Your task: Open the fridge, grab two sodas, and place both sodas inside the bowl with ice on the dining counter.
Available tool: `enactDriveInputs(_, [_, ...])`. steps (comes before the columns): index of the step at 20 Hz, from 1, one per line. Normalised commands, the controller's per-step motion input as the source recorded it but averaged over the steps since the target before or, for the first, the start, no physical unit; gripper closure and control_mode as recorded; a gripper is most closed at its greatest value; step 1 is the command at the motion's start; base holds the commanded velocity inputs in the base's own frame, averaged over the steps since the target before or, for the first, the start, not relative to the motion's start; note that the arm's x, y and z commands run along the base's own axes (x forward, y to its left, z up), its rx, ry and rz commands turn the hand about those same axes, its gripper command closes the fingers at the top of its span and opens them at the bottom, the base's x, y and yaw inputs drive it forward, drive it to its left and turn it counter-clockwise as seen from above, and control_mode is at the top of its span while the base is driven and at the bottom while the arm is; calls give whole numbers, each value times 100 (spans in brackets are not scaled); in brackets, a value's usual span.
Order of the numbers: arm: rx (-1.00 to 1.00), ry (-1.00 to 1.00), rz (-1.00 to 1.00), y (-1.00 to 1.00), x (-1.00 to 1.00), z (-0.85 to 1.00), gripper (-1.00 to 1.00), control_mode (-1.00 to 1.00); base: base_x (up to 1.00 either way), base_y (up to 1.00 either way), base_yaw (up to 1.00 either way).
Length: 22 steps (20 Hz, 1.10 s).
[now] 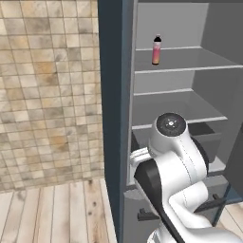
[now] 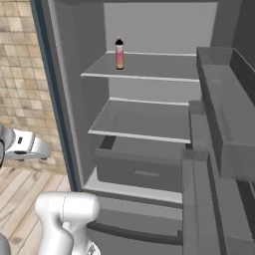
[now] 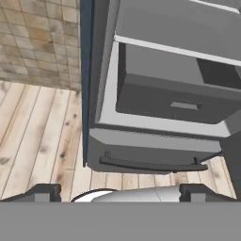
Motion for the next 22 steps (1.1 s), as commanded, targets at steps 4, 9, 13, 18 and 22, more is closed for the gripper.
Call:
enactDriveInputs(4, [0,0,0,0,0,0,-100,100,52,-32,7])
enactDriveInputs(9, [0,0,0,0,0,0,-100,100,52,-34,6])
enactDriveInputs(13, [0,0,0,0,0,0,-100,100,23,-40,6])
enactDriveInputs(18, [5,-25,7,-50,-4,0,-100,-100,0,-10,2])
enactDriveInputs(22, [7,-31,9,-58,-2,8,-100,-100,0,0,0])
